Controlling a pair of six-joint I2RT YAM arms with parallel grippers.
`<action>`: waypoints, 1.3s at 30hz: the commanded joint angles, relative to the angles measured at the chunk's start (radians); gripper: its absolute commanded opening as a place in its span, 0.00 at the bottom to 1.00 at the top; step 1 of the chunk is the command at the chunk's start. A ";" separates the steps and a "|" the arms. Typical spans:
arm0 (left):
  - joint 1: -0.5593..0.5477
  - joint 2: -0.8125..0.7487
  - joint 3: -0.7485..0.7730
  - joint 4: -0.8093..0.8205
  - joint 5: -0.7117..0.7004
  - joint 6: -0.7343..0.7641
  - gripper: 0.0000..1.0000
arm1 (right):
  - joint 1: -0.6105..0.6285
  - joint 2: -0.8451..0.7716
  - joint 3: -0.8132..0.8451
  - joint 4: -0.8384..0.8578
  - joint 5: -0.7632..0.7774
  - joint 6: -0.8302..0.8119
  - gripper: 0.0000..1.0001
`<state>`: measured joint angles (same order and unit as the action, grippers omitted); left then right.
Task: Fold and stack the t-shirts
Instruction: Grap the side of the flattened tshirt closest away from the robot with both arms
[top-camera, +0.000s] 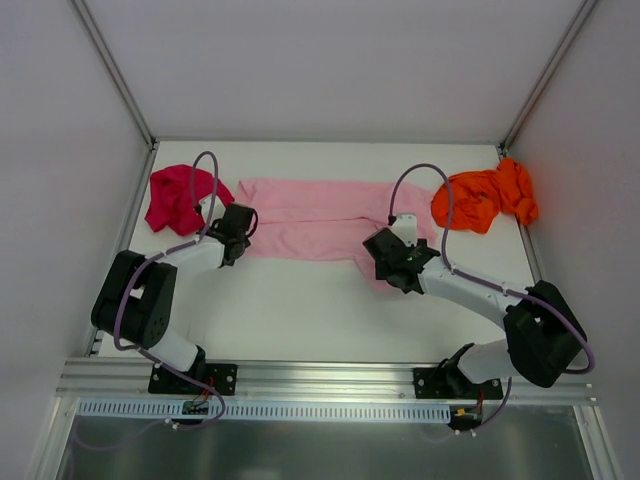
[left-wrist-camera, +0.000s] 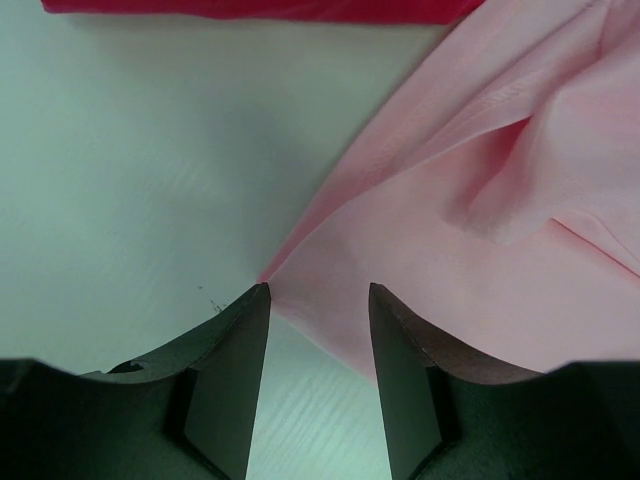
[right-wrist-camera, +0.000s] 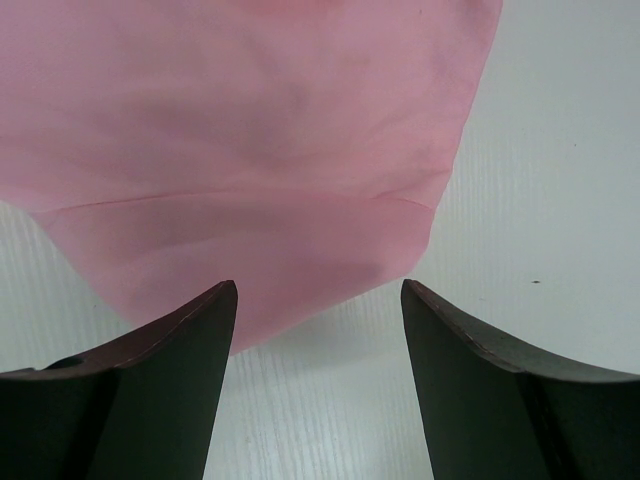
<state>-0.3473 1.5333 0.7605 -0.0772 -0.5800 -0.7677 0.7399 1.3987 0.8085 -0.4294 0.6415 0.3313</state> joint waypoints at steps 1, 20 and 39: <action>0.014 0.022 0.045 -0.030 -0.012 -0.051 0.45 | 0.010 -0.046 -0.011 0.023 0.066 0.040 0.71; 0.128 -0.039 0.017 0.033 0.172 0.022 0.47 | 0.010 -0.136 -0.032 0.017 0.095 0.025 0.72; 0.117 -0.041 -0.027 -0.002 0.200 -0.010 0.44 | 0.015 -0.141 -0.008 0.003 0.087 0.015 0.72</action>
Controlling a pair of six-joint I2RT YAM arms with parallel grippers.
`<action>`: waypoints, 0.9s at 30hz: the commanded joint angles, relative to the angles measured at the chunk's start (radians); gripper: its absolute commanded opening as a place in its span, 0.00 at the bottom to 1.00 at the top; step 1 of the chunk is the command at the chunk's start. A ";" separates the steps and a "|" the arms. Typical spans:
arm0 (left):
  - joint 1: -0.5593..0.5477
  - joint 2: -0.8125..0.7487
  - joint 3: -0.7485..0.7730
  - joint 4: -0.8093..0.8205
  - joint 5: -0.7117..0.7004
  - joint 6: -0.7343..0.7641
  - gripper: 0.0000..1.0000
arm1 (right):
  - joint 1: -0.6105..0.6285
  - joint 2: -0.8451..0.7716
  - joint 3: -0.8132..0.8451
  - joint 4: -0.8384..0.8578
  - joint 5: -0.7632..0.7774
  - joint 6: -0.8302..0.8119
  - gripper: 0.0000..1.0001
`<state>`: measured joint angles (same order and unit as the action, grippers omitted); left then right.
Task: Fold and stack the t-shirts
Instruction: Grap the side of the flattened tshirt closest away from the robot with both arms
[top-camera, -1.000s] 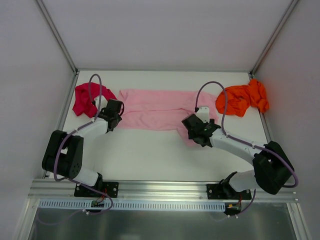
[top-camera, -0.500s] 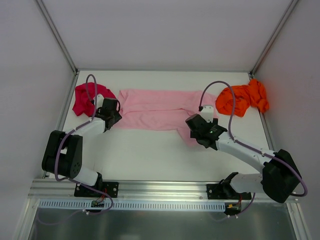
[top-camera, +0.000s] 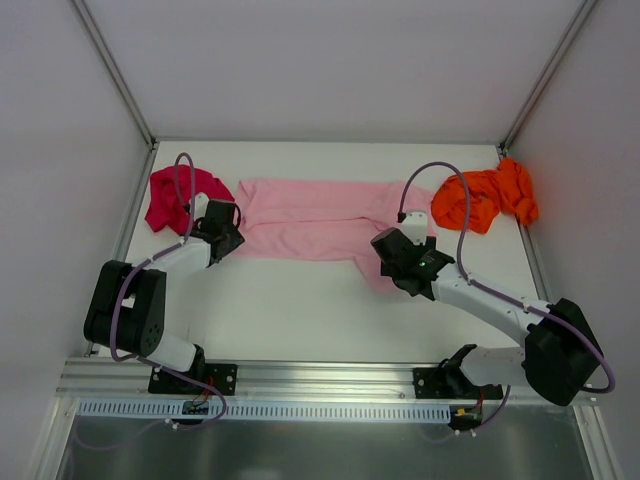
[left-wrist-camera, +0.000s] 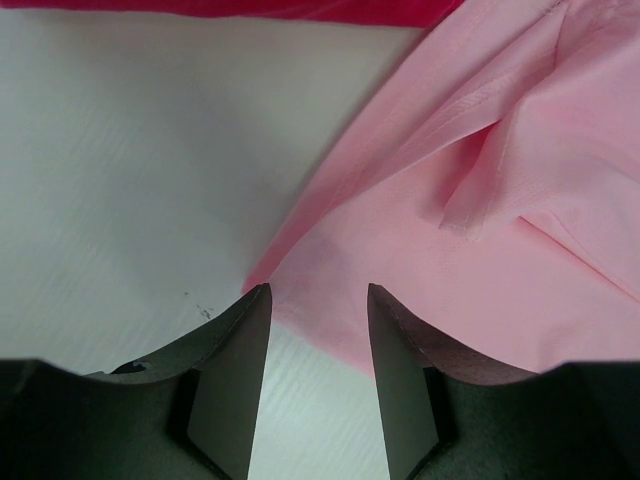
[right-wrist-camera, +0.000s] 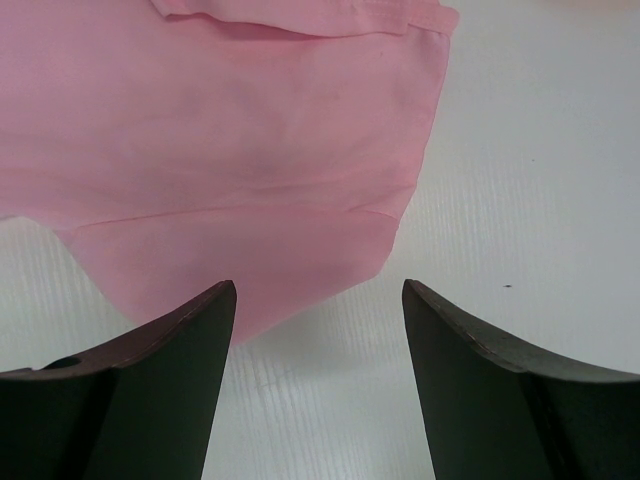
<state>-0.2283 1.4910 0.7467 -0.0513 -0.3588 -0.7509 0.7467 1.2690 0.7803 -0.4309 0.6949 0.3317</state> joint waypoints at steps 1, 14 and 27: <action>-0.003 0.003 -0.012 -0.035 -0.020 -0.031 0.44 | 0.011 -0.014 0.019 0.004 0.037 0.017 0.72; -0.031 0.032 0.006 -0.122 -0.106 -0.096 0.45 | 0.031 -0.031 0.010 0.006 0.038 0.015 0.72; -0.062 0.054 0.029 -0.151 -0.152 -0.108 0.22 | 0.051 -0.076 -0.003 0.003 0.046 0.021 0.73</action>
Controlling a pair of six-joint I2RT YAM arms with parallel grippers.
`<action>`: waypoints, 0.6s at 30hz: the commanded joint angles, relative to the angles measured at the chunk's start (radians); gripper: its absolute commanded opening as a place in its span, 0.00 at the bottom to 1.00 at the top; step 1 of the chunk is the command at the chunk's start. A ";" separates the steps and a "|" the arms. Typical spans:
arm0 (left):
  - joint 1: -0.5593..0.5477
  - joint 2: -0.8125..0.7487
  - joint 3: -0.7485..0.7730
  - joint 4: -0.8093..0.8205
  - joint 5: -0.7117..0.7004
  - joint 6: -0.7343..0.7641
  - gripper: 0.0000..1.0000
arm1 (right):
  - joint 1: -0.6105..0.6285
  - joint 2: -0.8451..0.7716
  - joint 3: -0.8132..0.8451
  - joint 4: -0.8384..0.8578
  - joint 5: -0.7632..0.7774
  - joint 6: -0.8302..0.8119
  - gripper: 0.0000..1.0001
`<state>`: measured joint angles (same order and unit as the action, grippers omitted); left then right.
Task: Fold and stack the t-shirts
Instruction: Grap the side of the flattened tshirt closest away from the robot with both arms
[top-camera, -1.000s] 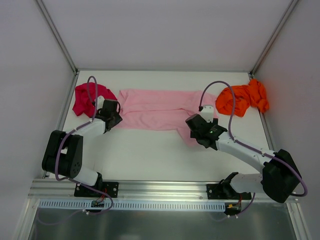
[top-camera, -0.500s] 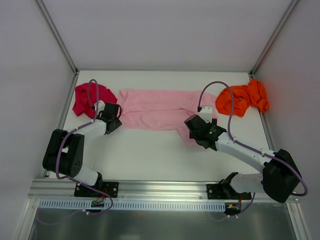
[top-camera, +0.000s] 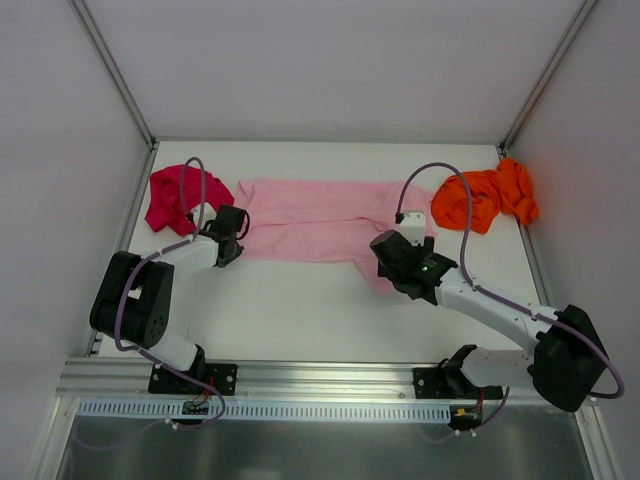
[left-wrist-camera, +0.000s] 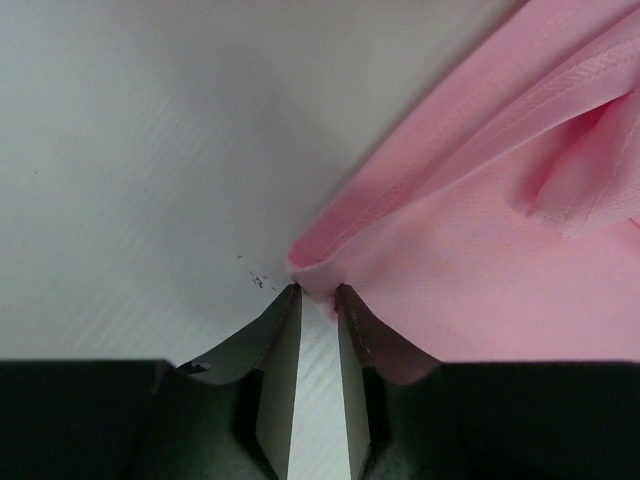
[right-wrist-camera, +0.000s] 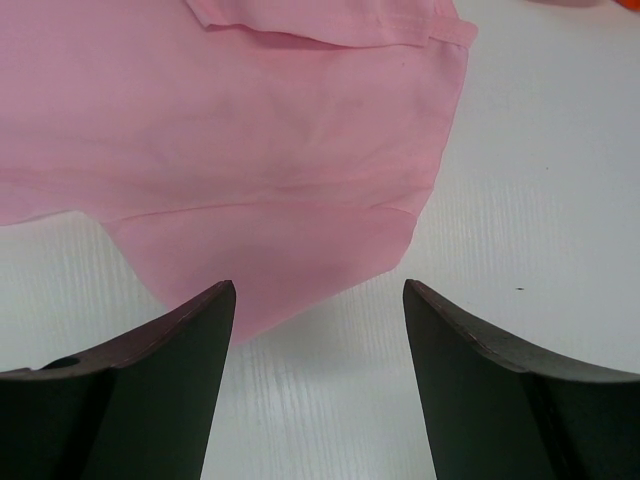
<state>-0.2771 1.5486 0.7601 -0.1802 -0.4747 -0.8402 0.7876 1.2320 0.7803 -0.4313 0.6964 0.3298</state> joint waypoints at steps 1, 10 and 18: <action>-0.011 -0.002 0.018 -0.021 -0.036 -0.016 0.21 | 0.009 -0.036 -0.001 0.002 0.045 0.023 0.73; -0.028 -0.021 -0.001 0.011 -0.038 0.003 0.00 | 0.027 -0.008 0.013 -0.004 0.049 0.025 0.73; -0.112 -0.117 -0.004 0.007 -0.114 0.004 0.00 | 0.068 0.024 -0.021 0.003 0.083 0.124 0.73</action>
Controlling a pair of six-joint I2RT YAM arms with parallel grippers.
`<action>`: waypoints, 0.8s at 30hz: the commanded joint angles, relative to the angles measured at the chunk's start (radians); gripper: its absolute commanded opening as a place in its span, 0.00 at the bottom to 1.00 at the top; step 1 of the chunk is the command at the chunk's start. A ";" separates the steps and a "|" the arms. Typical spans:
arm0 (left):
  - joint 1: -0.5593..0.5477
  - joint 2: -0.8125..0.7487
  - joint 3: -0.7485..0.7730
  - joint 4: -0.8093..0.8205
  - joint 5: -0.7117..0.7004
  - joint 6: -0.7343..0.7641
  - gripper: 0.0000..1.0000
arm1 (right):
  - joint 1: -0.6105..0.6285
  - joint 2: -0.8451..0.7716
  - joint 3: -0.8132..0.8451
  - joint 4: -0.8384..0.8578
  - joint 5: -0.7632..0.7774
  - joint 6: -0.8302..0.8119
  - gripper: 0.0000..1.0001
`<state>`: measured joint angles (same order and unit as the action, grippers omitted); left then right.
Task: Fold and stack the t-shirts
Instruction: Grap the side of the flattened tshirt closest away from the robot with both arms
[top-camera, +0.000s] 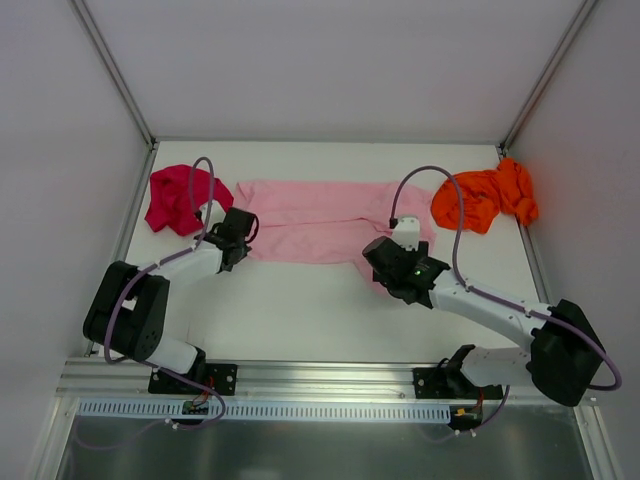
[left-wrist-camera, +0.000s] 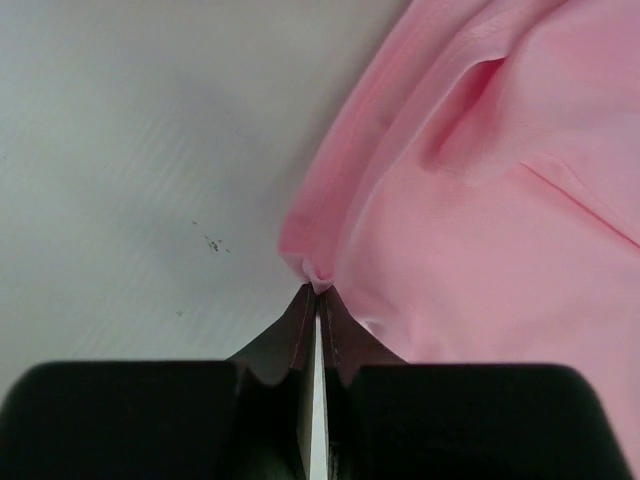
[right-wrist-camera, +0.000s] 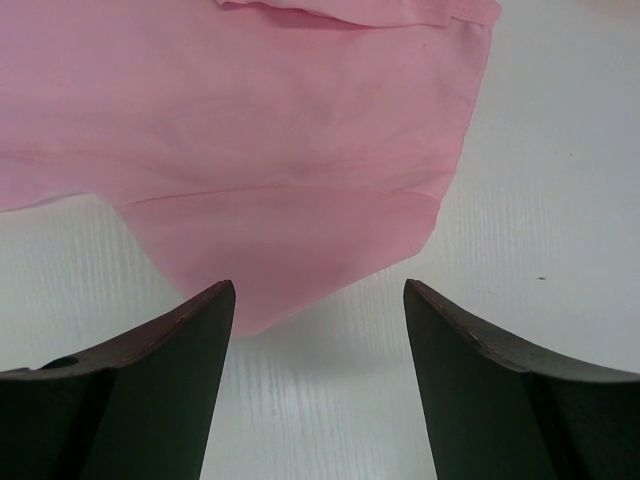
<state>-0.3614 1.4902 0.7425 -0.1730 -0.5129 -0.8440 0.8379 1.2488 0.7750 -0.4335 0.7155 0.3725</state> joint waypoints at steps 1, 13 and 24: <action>-0.042 -0.070 0.020 -0.020 -0.087 0.006 0.00 | 0.021 0.014 -0.020 -0.002 0.071 0.094 0.73; -0.047 -0.148 0.011 -0.039 -0.124 0.017 0.00 | -0.056 0.149 -0.052 0.041 0.025 0.167 0.77; -0.048 -0.163 -0.002 -0.022 -0.118 0.029 0.00 | -0.100 0.126 -0.100 0.104 -0.048 0.177 0.76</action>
<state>-0.4061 1.3624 0.7437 -0.2043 -0.5900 -0.8253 0.7490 1.3975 0.6884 -0.3859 0.6788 0.5133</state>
